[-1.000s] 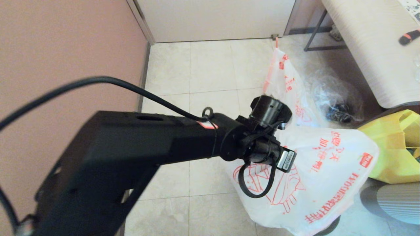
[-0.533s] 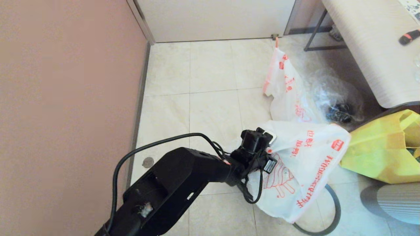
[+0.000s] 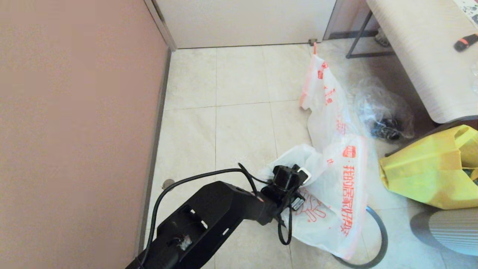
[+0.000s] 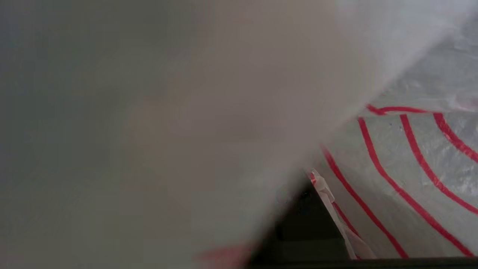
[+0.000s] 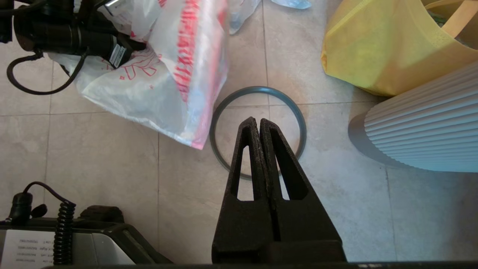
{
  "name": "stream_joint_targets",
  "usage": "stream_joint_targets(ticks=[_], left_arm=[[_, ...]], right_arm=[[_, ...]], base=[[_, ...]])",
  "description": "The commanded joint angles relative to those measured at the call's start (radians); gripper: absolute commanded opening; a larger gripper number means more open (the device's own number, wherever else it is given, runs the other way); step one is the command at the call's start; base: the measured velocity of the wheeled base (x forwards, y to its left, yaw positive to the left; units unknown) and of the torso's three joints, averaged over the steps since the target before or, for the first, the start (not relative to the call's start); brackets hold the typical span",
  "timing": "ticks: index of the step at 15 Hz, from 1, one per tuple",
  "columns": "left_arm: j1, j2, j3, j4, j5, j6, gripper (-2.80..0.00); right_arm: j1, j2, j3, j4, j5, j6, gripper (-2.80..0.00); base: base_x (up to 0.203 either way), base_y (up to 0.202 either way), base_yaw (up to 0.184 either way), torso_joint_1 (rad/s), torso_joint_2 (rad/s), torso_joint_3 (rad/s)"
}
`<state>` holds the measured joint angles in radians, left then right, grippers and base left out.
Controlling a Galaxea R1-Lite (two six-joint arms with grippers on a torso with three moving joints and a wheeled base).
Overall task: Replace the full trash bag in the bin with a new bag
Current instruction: Put the new garbage bag on the trash can
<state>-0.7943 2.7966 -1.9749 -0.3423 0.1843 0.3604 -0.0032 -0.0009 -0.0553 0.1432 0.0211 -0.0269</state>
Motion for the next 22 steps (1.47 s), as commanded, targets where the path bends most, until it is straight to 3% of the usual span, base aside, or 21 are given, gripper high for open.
stream_joint_targets(ticks=[1,5,9,12,13,16,22], left_arm=[[0.012,0.004,-0.001,0.000,0.011,0.010,-2.80],[0.057,0.019,-0.004,0.005,0.043,0.080,-2.80],[0.079,-0.006,-0.004,0.002,0.051,0.086,-2.80],[0.053,-0.044,-0.002,0.003,0.084,0.089,-2.80],[0.036,-0.051,-0.002,0.002,0.092,0.089,0.00],[-0.013,-0.084,0.000,-0.001,0.098,0.077,0.00],[-0.121,-0.221,0.072,0.014,0.125,-0.086,0.00]], right_arm=[[0.000,0.001,0.000,0.001,0.000,-0.001,-2.80],[0.000,0.001,0.000,0.001,0.000,-0.001,-2.80],[0.000,0.001,0.000,0.001,0.000,-0.001,-2.80],[0.000,0.001,0.000,0.001,0.000,-0.001,-2.80],[0.000,0.001,-0.001,0.001,0.000,-0.001,-2.80],[0.000,0.001,-0.001,0.001,0.000,-0.001,-2.80],[0.000,0.001,0.000,0.001,0.000,-0.001,-2.80]], base=[[0.000,0.000,0.000,0.000,0.00,0.000],[0.000,0.000,0.000,0.000,0.00,0.000],[0.000,0.000,0.000,0.000,0.00,0.000],[0.000,0.000,0.000,0.000,0.00,0.000],[0.000,0.000,0.000,0.000,0.00,0.000],[0.000,0.000,0.000,0.000,0.00,0.000],[0.000,0.000,0.000,0.000,0.00,0.000]])
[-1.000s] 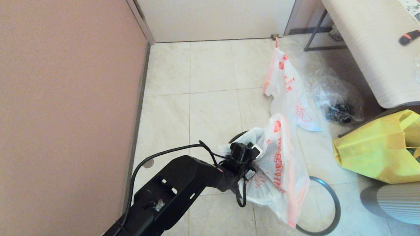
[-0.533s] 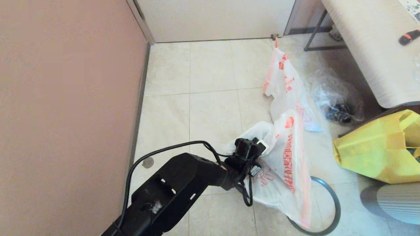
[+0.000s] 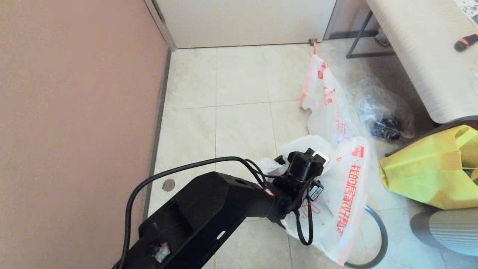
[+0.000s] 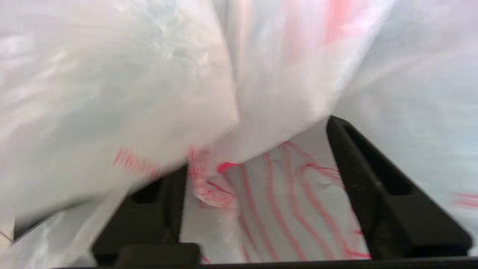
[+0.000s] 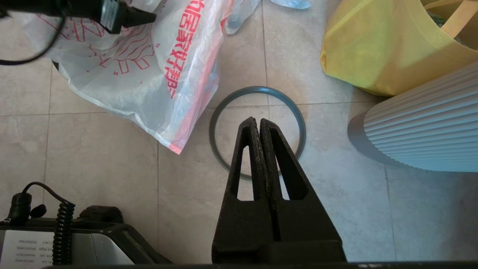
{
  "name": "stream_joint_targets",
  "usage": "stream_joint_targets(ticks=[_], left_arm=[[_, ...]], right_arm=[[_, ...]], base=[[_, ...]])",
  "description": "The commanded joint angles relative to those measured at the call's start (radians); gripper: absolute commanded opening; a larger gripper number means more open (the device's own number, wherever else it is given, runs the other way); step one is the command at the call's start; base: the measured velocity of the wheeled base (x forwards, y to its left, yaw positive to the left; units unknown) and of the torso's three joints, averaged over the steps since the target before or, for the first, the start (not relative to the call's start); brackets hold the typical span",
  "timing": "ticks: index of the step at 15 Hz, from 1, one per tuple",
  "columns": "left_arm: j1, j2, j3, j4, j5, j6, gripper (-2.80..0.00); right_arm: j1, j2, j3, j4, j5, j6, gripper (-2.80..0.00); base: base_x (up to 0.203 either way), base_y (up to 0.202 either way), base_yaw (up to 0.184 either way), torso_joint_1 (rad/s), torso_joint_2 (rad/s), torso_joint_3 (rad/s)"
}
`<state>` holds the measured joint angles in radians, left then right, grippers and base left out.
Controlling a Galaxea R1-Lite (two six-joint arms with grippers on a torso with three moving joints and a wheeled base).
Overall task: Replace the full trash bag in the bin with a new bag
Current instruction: Put the new garbage bag on the trash can
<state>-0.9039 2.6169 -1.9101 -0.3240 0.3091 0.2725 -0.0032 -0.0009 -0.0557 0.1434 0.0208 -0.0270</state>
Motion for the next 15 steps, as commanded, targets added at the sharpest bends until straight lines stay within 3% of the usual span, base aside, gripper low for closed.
stream_joint_targets(ticks=[1,5,6,11,15], left_arm=[[-0.018,-0.068,0.048,0.009,0.004,-0.018,0.00],[-0.031,-0.160,0.234,0.032,0.026,-0.131,0.00],[-0.030,-0.181,0.271,0.030,0.030,-0.151,-2.80],[-0.028,-0.386,0.544,-0.122,0.052,-0.197,-2.80],[0.100,-0.458,0.684,-0.323,0.079,-0.199,-2.80]], right_arm=[[0.000,0.001,0.000,0.001,0.001,-0.001,-2.80],[0.000,0.001,-0.001,0.001,0.001,-0.001,-2.80],[0.000,0.001,0.000,0.001,0.001,-0.001,-2.80],[0.000,0.001,0.000,0.001,0.001,-0.001,-2.80],[0.000,0.001,0.000,0.001,0.001,-0.001,-2.80]], base=[[0.000,0.000,0.000,0.000,0.00,0.000],[0.000,0.000,0.000,0.000,0.00,0.000],[0.000,0.000,0.000,0.000,0.00,0.000],[0.000,0.000,0.000,0.000,0.00,0.000],[0.000,0.000,0.000,0.000,0.00,0.000]])
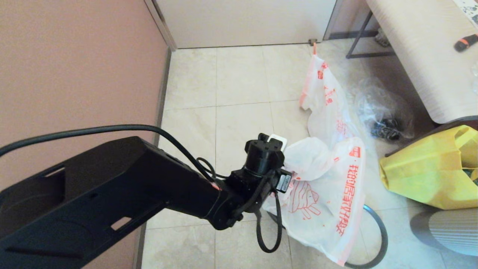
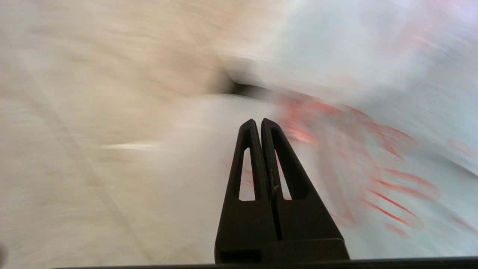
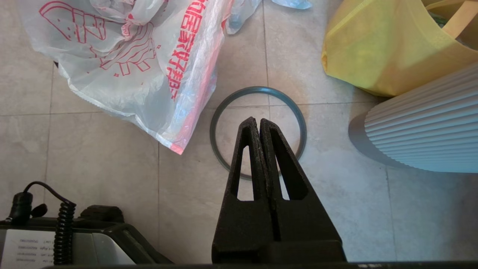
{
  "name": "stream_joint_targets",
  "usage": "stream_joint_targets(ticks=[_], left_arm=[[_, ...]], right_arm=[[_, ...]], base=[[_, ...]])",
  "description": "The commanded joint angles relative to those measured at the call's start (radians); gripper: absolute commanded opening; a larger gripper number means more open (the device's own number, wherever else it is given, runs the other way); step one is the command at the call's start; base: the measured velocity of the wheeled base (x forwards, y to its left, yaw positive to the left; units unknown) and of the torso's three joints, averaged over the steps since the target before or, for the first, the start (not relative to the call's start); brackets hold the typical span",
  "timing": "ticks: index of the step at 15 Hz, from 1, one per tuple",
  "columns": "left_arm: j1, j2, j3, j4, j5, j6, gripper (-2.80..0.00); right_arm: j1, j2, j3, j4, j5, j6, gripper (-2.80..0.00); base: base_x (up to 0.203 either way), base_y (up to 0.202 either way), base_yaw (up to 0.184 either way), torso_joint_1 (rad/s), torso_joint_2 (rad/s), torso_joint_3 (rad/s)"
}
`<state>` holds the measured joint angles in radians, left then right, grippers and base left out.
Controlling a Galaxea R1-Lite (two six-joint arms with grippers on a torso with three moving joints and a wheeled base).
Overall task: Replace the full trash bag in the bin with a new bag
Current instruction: Put the new garbage bag on the trash can
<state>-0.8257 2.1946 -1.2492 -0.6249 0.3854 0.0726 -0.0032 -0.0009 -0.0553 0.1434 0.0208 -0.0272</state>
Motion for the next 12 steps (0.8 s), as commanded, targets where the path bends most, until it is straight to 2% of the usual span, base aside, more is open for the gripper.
stream_joint_targets(ticks=[1,3,5,9,12], left_arm=[[0.061,-0.033,0.044,-0.069,0.003,0.001,-2.80],[0.128,0.001,0.054,-0.106,-0.002,0.002,-2.80],[0.165,0.024,0.047,-0.120,-0.009,-0.001,-2.80],[0.154,0.058,0.067,-0.132,-0.008,-0.018,-2.80],[0.098,0.059,0.066,-0.126,-0.010,-0.017,-2.80]], right_arm=[[0.000,0.001,0.000,0.001,0.001,0.000,-2.80],[0.000,0.001,0.000,0.001,0.001,0.000,-2.80],[0.000,0.001,0.000,0.001,0.001,0.000,-2.80],[0.000,0.001,0.000,0.001,0.001,0.000,-2.80],[0.000,0.001,0.000,0.001,0.001,0.000,-2.80]], base=[[0.000,0.000,0.000,0.000,0.00,0.000],[0.000,0.000,0.000,0.000,0.00,0.000],[0.000,0.000,0.000,0.000,0.00,0.000],[0.000,0.000,0.000,0.000,0.00,0.000],[0.000,0.000,0.000,0.000,0.00,0.000]])
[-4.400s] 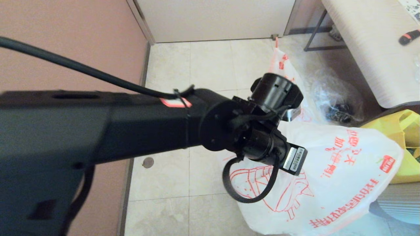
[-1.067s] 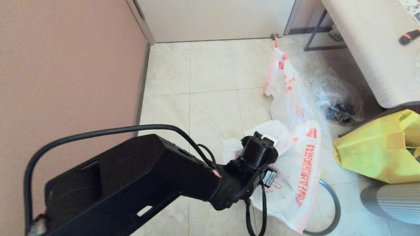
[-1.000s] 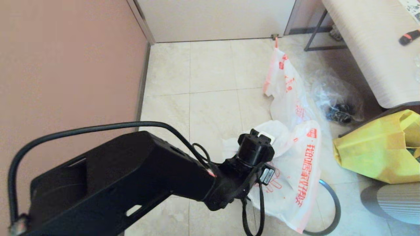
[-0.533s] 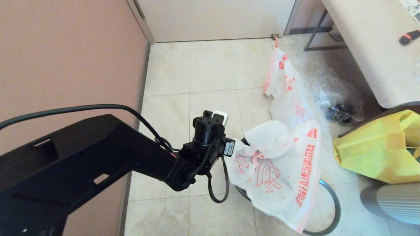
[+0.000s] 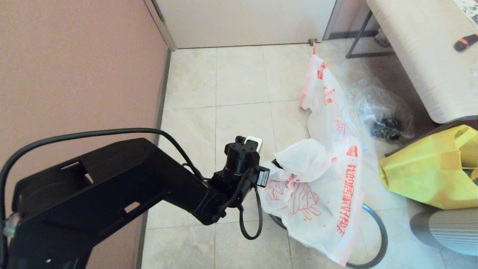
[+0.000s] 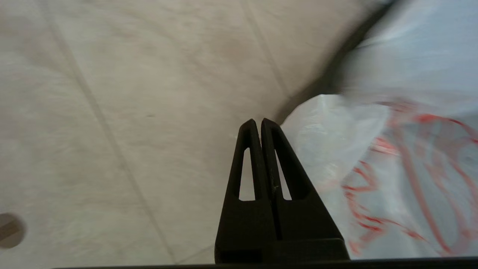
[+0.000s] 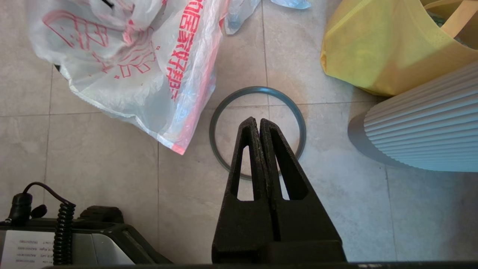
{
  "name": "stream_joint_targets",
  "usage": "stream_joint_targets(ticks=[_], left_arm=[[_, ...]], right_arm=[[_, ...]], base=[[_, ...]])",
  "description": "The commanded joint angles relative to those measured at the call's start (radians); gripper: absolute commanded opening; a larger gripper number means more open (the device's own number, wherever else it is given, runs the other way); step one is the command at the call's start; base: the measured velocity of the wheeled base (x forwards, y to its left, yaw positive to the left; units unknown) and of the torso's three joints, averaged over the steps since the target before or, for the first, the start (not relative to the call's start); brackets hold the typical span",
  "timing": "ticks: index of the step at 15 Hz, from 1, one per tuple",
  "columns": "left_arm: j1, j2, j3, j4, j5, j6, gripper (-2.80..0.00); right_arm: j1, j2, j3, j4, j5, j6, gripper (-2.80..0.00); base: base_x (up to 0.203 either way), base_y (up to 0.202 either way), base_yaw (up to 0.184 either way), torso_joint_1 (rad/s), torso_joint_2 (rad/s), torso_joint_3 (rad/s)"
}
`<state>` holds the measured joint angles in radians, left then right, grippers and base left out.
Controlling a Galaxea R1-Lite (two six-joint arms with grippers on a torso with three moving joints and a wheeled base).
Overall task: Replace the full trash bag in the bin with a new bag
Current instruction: Put the new garbage bag on the trash can
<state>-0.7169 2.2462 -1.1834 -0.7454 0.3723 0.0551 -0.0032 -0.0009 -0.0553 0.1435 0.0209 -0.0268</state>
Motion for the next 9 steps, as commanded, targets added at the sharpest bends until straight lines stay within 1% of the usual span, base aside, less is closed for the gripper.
stream_joint_targets(ticks=[1,2,3,5,7,9], left_arm=[[-0.030,0.007,-0.003,0.003,-0.007,0.001,-2.80],[-0.048,0.006,-0.004,0.026,-0.037,0.001,-2.80],[-0.065,0.009,-0.009,0.052,-0.050,0.000,-2.80],[-0.082,0.052,-0.033,0.070,-0.050,0.002,-2.80],[-0.089,0.095,-0.080,0.088,-0.048,0.007,-2.80],[-0.100,0.130,-0.140,0.141,-0.045,0.008,-2.80]], right_arm=[[0.000,0.001,0.000,0.001,0.001,-0.001,-2.80],[0.000,0.001,0.000,0.001,0.001,-0.001,-2.80],[0.000,0.001,0.000,0.001,0.001,-0.001,-2.80],[0.000,0.001,0.000,0.001,0.001,-0.001,-2.80],[0.000,0.001,0.000,0.001,0.001,-0.001,-2.80],[0.000,0.001,0.000,0.001,0.001,-0.001,-2.80]], base=[[0.000,0.000,0.000,0.000,0.00,0.000],[0.000,0.000,0.000,0.000,0.00,0.000],[0.000,0.000,0.000,0.000,0.00,0.000],[0.000,0.000,0.000,0.000,0.00,0.000],[0.000,0.000,0.000,0.000,0.00,0.000],[0.000,0.000,0.000,0.000,0.00,0.000]])
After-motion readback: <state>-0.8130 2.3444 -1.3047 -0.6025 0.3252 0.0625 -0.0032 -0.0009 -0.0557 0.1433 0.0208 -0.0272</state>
